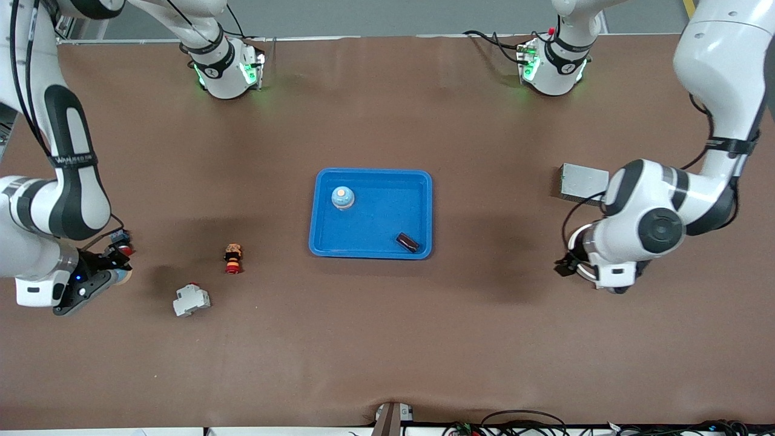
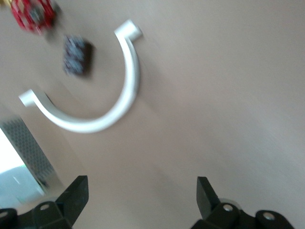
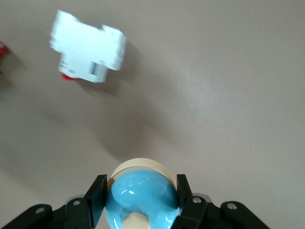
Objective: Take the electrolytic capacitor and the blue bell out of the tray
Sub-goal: 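Set the capacitor beside the white arc while the right gripper carries the bell, then return the left gripper to the tray while the right gripper lowers the bell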
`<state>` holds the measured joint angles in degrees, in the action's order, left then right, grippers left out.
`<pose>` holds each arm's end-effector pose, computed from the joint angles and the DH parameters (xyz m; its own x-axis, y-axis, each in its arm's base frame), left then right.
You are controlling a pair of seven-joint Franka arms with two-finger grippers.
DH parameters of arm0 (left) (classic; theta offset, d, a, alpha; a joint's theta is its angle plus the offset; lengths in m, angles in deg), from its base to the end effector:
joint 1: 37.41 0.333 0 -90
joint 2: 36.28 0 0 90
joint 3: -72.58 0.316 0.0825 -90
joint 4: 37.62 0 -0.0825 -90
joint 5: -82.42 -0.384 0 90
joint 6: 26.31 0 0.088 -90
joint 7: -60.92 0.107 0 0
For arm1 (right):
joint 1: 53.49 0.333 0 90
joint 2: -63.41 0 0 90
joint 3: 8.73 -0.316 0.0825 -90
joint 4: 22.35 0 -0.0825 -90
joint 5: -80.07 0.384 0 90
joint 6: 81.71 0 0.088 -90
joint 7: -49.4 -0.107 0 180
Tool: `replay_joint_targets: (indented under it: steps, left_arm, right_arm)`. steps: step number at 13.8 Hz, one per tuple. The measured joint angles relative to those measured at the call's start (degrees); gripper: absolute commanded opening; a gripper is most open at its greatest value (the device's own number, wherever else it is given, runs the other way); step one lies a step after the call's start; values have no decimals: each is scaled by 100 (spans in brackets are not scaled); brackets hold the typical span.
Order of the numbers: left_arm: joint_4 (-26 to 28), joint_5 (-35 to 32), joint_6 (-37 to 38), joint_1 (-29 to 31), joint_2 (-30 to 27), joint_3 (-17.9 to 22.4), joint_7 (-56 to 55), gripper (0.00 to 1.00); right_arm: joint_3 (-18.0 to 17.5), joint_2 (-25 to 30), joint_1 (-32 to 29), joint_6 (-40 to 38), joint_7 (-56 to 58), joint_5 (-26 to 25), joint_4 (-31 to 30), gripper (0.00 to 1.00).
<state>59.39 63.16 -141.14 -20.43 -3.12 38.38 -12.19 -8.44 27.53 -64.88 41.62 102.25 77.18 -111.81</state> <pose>0.6384 -0.1350 0.2936 0.6465 0.7591 -0.0765 0.7478 -0.6504 -0.1337 0.6825 -0.1427 0.2759 0.7319 0.6791 -0.0567 0.6801 -0.7331 -0.0018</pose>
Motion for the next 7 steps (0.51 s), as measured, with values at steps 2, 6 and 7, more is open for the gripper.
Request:
replay_joint_targets:
  steps: [2, 6, 7]
  left_arm:
    - [-133, 5, -8, -556, 122, -4, -704, 94]
    - [-591, 8, -172, -1644, 485, 13, -1498, 94]
    - [-752, 8, -287, -1891, 589, 35, -1729, 93]
  right_arm:
    - [-8, -348, -27, 357, 43, -10, 82, 12]
    - [-58, -561, -19, 430, 43, -16, 205, 12]
    - [-57, -610, -20, 433, 43, -16, 242, 12]
